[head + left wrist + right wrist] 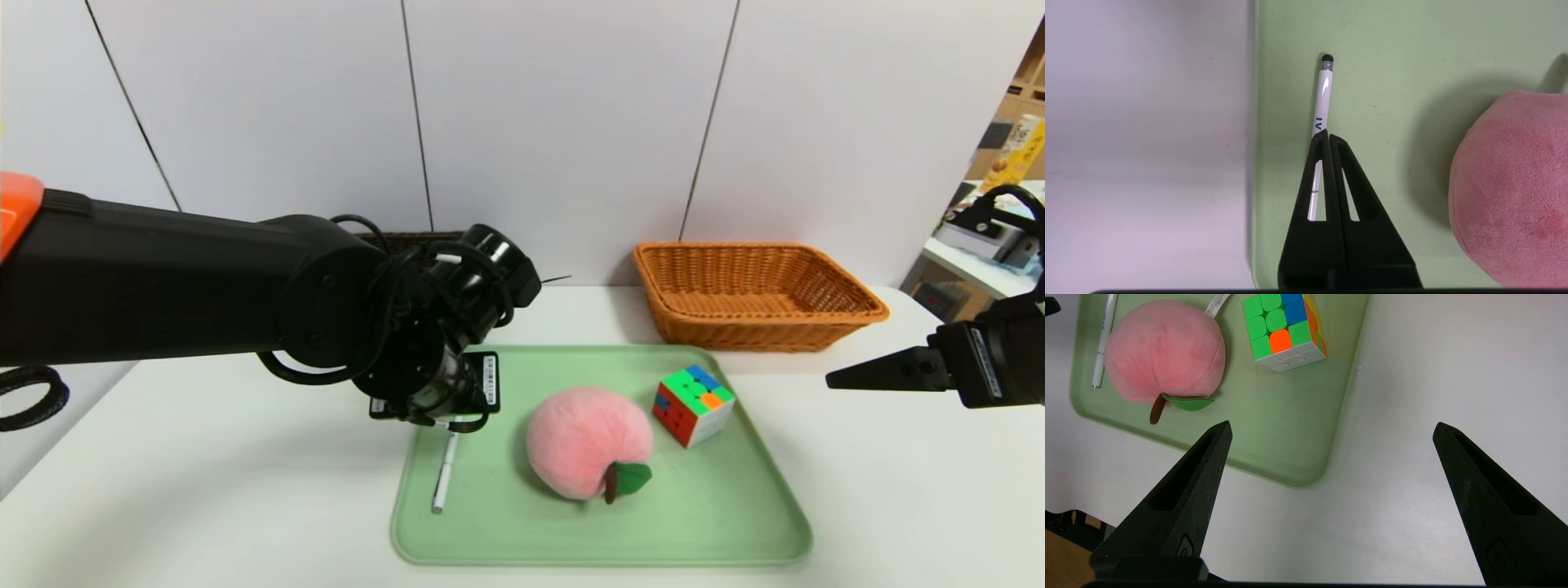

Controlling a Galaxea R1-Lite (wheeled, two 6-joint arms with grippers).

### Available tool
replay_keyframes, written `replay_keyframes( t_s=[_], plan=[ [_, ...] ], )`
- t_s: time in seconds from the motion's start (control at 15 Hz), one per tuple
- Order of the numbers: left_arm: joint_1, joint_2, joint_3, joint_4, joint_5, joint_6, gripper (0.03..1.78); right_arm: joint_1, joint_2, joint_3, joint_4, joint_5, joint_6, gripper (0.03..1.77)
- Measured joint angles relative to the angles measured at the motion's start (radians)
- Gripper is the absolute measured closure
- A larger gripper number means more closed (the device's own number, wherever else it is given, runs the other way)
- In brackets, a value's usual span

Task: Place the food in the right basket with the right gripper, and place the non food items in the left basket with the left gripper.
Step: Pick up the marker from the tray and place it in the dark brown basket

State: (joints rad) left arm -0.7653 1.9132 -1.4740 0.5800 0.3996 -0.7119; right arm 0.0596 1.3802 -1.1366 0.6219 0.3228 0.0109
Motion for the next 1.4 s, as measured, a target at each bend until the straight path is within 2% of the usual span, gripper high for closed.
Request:
replay_keyframes(
  t_s=[0.6,0.93,1.13,1.4],
  plan=[
    [0.001,0.006,0.000,0.003,-0.015,-0.001,1.77,0.000,-0.004,0.000,0.002,0.000,0.000,0.10],
    [0.001,0.006,0.003,0.007,-0.022,-0.002,1.00,0.000,-0.007,0.004,0.002,0.000,0.000,0.10],
    [0.001,0.008,0.002,0.005,-0.021,-0.002,0.72,0.000,-0.009,0.006,0.001,0.000,0.000,0.10],
    [0.001,0.029,0.001,0.004,-0.031,-0.009,0.46,0.000,-0.009,0.007,0.002,0.000,0.000,0.10]
  ],
)
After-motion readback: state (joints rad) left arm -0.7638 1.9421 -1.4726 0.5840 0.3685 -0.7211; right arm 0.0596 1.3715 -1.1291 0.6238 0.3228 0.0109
